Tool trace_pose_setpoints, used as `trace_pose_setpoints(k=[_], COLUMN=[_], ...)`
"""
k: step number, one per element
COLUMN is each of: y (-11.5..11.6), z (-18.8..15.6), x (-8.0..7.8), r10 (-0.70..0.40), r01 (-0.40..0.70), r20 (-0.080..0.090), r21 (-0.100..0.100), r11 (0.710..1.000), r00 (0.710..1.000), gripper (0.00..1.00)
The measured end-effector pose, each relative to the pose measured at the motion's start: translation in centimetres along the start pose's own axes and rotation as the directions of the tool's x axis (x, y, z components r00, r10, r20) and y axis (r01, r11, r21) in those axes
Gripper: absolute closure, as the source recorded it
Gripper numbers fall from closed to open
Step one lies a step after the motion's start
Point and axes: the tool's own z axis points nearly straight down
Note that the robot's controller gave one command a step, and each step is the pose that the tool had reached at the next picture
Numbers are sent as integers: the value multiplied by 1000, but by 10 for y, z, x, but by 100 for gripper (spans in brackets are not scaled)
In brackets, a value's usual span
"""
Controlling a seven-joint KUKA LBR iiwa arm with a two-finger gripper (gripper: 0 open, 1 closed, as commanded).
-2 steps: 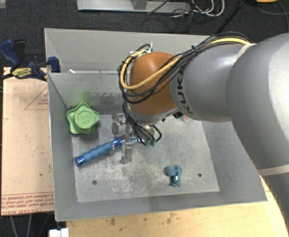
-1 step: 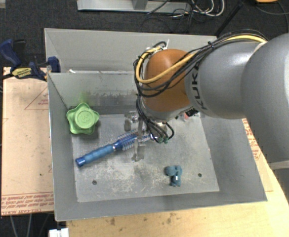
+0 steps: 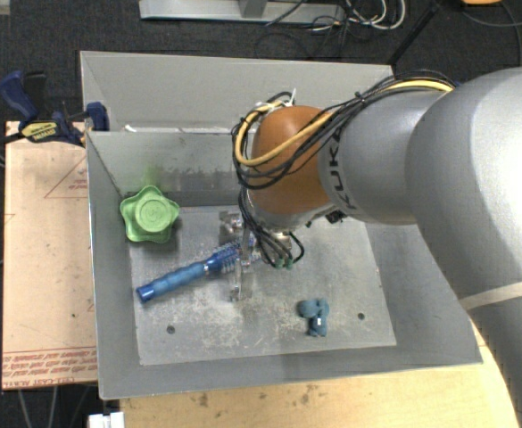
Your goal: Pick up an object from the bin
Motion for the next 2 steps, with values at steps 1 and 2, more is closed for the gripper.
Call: trace_pose_setpoints(k=[1, 2], y=[1, 0], z=[-1, 0], x=[-1, -1], r10=[2, 1], r01=[-2, -1], r20=[2, 1], r21=[-2, -1], r11=[1000, 1000], r00=[1000, 1000], gripper=[0, 100])
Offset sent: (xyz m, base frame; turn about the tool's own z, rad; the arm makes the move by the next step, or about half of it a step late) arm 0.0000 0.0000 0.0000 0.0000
